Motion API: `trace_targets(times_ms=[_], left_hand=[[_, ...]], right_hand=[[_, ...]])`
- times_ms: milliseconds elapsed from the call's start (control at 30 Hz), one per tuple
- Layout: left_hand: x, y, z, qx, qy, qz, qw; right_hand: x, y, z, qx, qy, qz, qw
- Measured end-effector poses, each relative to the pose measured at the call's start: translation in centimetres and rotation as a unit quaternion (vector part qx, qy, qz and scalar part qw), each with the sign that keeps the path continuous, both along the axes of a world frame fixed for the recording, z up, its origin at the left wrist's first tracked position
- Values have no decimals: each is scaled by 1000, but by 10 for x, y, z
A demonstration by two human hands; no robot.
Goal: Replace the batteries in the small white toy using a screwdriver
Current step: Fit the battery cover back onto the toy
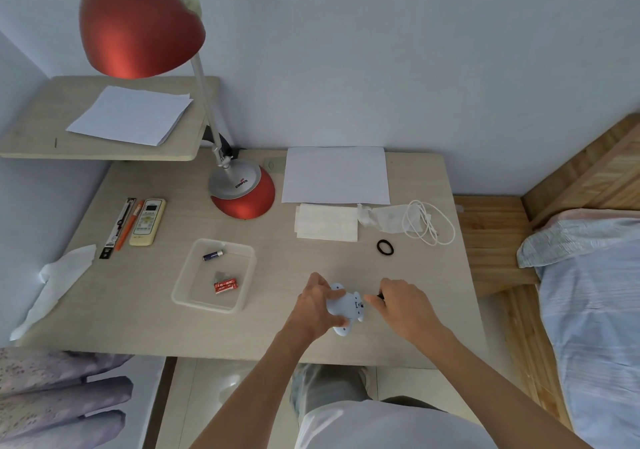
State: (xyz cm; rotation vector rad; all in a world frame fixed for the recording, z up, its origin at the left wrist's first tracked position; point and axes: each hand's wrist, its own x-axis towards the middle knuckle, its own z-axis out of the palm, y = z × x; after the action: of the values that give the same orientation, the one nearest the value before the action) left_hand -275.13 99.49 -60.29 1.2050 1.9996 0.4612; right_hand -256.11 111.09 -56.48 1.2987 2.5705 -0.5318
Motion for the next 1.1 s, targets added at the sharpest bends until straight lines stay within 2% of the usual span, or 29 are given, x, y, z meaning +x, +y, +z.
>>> trace_targets(times_ms=[100, 333, 433, 633, 933, 1100], left_hand=[[0, 1, 0, -1, -2, 3, 1000], [-3, 4, 2, -5, 8, -5, 1000], [-3, 3, 0, -3, 5, -5, 1000], [-2, 6, 2, -1, 10, -11, 1000], [-2, 0, 1, 5, 8, 9, 1000], [1, 0, 3, 3, 7, 15, 1000]], right_hand=[[-1, 1, 0, -13, 15, 4, 1000], [5, -2, -8, -49, 136, 0, 989], [5, 0, -8, -64, 132, -5, 989], [-4, 9, -2, -63, 44, -17, 997], [0, 4, -3, -77, 118, 31, 990], [-1, 6, -5, -79, 85, 9, 993]])
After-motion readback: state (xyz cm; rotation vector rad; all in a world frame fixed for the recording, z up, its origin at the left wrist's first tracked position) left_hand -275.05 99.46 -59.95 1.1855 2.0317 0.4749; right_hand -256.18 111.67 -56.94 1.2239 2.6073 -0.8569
